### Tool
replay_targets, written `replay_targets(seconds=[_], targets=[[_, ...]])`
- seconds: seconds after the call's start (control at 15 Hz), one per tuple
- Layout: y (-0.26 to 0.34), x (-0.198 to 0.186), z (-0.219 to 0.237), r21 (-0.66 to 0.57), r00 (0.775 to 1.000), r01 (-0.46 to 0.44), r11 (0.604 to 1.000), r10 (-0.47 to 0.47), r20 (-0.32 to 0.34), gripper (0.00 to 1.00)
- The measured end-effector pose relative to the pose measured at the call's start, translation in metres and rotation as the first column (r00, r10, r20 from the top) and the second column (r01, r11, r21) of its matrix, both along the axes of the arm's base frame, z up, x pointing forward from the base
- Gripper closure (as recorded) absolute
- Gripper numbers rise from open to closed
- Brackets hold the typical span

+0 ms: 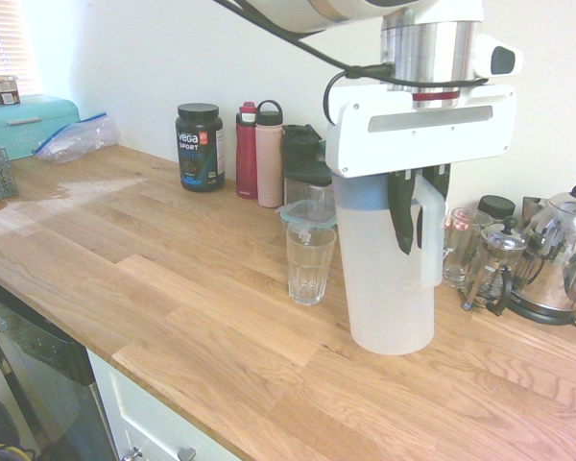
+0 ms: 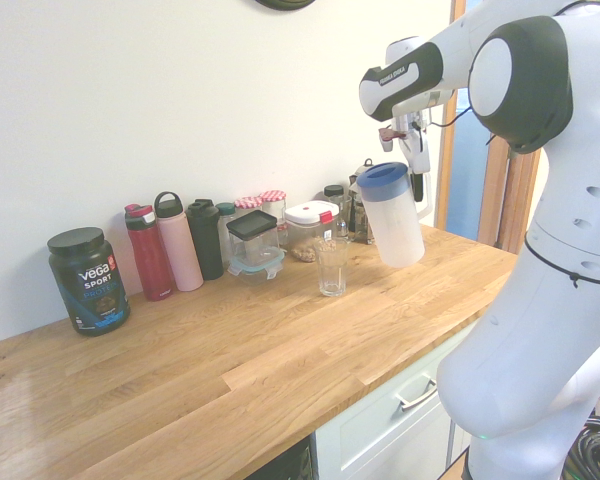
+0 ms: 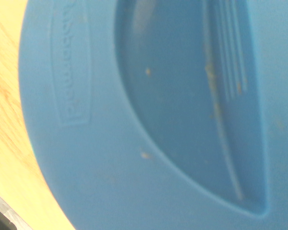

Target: Pour me some water

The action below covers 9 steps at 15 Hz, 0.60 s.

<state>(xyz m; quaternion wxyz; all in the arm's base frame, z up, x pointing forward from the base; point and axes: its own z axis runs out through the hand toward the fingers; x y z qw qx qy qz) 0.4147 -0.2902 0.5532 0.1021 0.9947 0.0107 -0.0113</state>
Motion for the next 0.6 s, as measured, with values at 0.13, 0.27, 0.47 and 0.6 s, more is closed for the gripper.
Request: replay_targets(seconds=[0.13, 0.27, 0.47, 0.6], targets=[[0.020, 0.005, -0.009, -0.025, 1.000, -0.006, 1.000, 0.006, -0.005, 1.00], [0.037, 0.013, -0.018, -0.066, 1.000, -0.008, 0.998, 0.007, -0.014, 1.00], [0.051, 0.021, -0.027, -0.154, 1.000, -0.001, 0.988, -0.002, -0.019, 1.00], [0.054, 0.022, -0.035, -0.195, 1.000, 0.002, 0.981, -0.007, -0.024, 1.00]])
